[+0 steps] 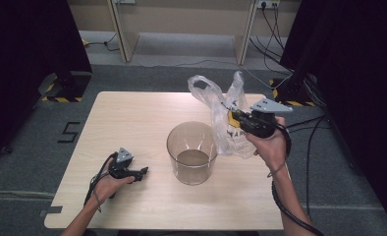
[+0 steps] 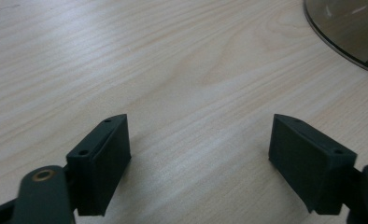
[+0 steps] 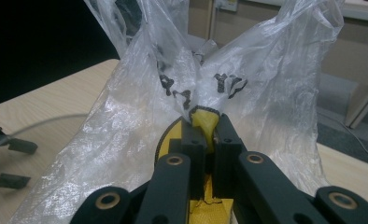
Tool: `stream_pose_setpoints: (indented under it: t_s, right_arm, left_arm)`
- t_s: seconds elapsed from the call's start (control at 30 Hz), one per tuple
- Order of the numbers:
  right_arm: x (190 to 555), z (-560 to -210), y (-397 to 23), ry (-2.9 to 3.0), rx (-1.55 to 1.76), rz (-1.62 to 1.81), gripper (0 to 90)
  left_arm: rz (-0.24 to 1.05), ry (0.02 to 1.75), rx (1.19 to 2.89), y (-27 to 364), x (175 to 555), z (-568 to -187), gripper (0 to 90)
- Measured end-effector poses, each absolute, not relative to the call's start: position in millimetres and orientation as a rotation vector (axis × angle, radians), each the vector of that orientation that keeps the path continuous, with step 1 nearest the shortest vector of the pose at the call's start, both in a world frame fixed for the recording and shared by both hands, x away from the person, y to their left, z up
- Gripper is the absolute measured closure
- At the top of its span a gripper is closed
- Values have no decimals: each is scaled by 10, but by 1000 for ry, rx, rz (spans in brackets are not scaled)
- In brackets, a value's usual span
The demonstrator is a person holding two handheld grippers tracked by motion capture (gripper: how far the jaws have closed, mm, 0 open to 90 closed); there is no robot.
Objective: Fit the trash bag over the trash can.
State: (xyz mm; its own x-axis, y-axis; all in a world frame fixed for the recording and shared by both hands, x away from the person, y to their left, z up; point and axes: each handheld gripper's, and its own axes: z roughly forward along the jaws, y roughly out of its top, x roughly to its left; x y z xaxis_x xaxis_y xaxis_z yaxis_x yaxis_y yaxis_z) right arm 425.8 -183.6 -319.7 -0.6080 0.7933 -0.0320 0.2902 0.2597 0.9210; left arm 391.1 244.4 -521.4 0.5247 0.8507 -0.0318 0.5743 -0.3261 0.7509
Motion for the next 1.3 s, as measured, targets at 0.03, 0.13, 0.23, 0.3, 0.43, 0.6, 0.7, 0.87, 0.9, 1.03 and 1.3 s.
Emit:
stream_pose_setpoints:
  t_s: [0.03, 0.13, 0.23, 0.3, 0.43, 0.6, 0.7, 0.87, 0.9, 1.03, 1.3]
  right_arm:
    - [4267, -3177, -1771, 2040, 967, 1329, 867]
    - [4303, -3144, -1563, 2056, 922, 1324, 867]
    - [4337, -3152, -1354, 2073, 878, 1297, 865]
    - [4363, -3177, -1224, 2092, 852, 1277, 863]
    - [4403, -3247, -1020, 2124, 827, 1277, 861]
    - [4438, -3366, -834, 2159, 814, 1261, 857]
    - [4452, -3417, -757, 2178, 811, 1263, 851]
    - [4437, -3447, -635, 2193, 782, 1236, 851]
    - [4433, -3448, -622, 2192, 780, 1239, 850]
    - [4390, -3461, -570, 2212, 761, 1237, 847]
    - [4333, -3510, -582, 2257, 735, 1245, 827]
  left_arm:
    - [478, 1160, 2021, 2449, 3912, -5204, 221]
    - [480, 1155, 1986, 2460, 3904, -5122, 226]
    - [476, 1145, 1909, 2467, 3891, -4967, 229]
    - [470, 1137, 1869, 2468, 3879, -4867, 231]
    - [471, 1094, 1789, 2466, 3868, -4581, 233]
    - [408, 1059, 1736, 2410, 3892, -4292, 239]
    - [366, 1033, 1710, 2334, 3910, -4176, 243]
    - [293, 984, 1684, 2156, 3956, -4034, 249]
    - [279, 973, 1687, 2106, 3973, -4016, 249]
    - [271, 949, 1680, 1969, 4041, -3973, 249]
    - [234, 940, 1659, 1748, 4179, -3960, 344]
